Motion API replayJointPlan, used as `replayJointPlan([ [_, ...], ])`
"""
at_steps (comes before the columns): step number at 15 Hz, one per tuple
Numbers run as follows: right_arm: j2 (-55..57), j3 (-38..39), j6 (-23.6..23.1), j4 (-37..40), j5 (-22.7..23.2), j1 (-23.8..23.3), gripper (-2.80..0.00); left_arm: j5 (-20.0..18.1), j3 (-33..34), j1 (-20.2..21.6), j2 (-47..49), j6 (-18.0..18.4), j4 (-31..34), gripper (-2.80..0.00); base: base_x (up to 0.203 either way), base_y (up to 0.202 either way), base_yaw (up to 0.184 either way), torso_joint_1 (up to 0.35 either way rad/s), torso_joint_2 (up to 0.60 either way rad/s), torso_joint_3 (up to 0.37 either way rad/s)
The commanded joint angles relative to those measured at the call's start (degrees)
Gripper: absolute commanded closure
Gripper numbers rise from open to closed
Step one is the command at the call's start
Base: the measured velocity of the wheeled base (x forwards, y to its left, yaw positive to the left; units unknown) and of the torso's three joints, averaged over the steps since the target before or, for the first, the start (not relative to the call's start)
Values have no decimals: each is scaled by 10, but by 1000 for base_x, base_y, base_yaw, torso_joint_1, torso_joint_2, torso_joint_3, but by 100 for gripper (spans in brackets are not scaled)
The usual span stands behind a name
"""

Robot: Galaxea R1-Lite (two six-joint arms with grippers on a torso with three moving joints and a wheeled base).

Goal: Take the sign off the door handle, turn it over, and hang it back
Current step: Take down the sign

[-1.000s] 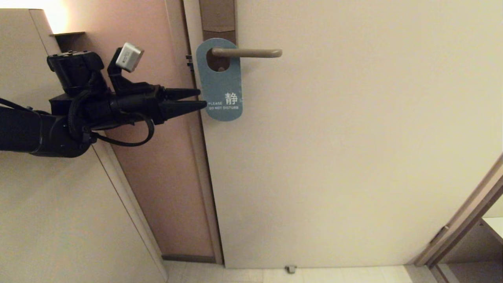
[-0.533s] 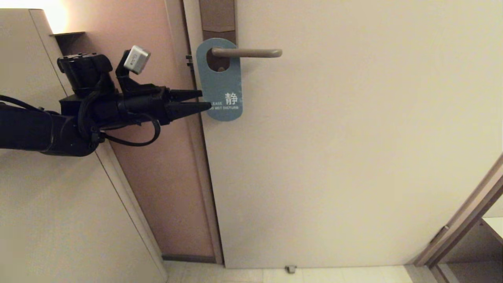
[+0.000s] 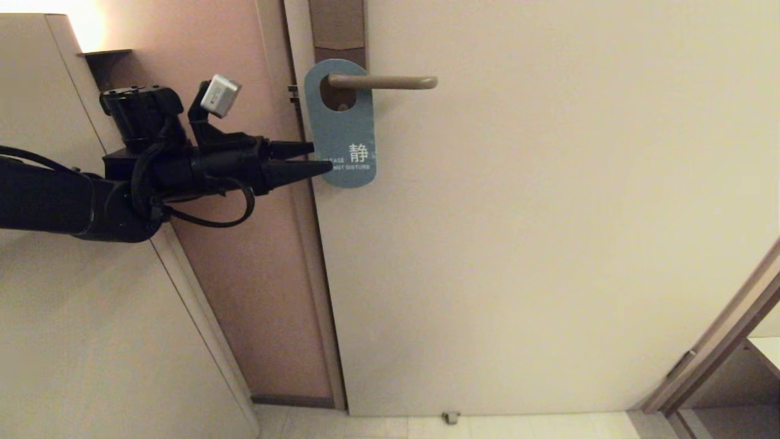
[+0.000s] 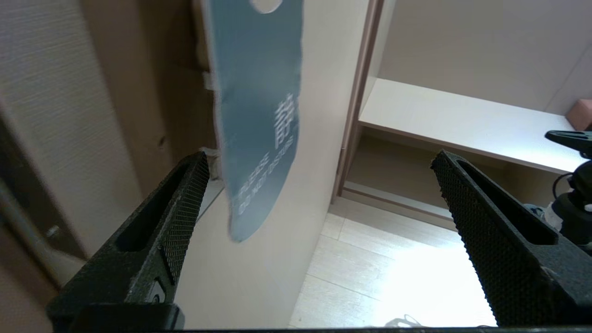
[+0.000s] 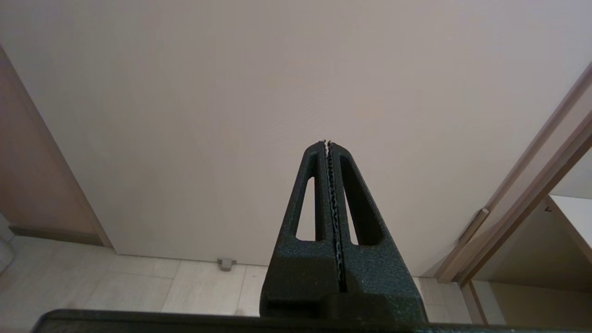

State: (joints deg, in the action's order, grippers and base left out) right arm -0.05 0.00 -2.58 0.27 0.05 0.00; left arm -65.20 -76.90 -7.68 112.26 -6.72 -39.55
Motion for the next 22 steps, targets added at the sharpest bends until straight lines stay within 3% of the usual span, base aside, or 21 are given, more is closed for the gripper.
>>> replayJointPlan([
  [1, 0, 0, -1, 0, 0, 0, 0, -4, 1, -4, -2, -1, -3, -280, 0, 0, 0, 0, 0, 0],
  [6, 0, 0, -1, 0, 0, 0, 0, -6, 1, -13, -4, 0, -4, -280, 0, 0, 0, 0, 0, 0],
  [9, 0, 0, -1, 0, 0, 0, 0, -35, 1, -13, -6, -1, -4, -280, 0, 0, 0, 0, 0, 0],
  [22, 0, 0, -1, 0, 0, 0, 0, -29, -9, -30, 2, -1, -4, -280, 0, 0, 0, 0, 0, 0],
])
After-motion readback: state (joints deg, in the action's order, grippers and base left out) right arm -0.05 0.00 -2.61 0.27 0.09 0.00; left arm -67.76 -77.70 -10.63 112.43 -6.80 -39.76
